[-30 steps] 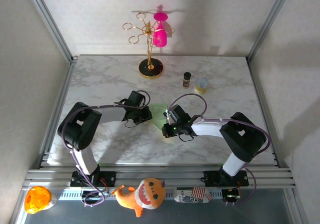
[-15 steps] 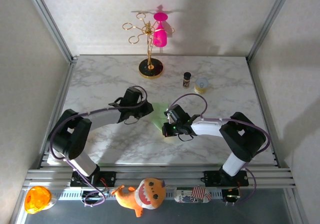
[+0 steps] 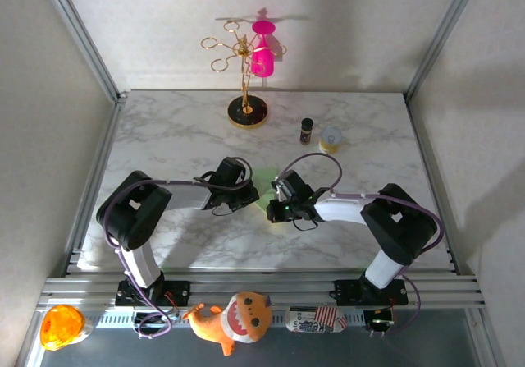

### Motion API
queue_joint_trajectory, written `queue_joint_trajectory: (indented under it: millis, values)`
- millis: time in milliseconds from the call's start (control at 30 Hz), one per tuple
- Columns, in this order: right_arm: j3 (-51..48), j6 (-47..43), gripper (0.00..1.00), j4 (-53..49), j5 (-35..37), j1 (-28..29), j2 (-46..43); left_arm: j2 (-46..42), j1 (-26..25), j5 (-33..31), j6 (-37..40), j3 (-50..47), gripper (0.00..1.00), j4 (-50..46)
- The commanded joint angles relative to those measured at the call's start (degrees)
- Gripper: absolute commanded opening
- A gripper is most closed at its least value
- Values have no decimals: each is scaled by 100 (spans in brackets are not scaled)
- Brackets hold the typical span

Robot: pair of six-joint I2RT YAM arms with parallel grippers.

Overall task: Fold a paper plane with a square sheet of paper (pick it up from the middle)
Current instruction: Third fold the triangle at the center of the table.

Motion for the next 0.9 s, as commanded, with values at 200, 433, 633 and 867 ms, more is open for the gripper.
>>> queue_joint_trajectory:
  millis: [200,433,633,867]
  values:
    - [239,-91,12,265,-212,-61,-83,191,-74,-448,92,256,3,-550]
    - [546,-109,9,190,-82,-53,427,314,-113,-593,186,361,2,-837]
    - [561,-109,8,181,-98,-107,617,385,-158,-826,374,467,2,-1204]
    - [-152,-91,7,348,-359,-123,347,468,-166,-1103,477,547,1,-1527]
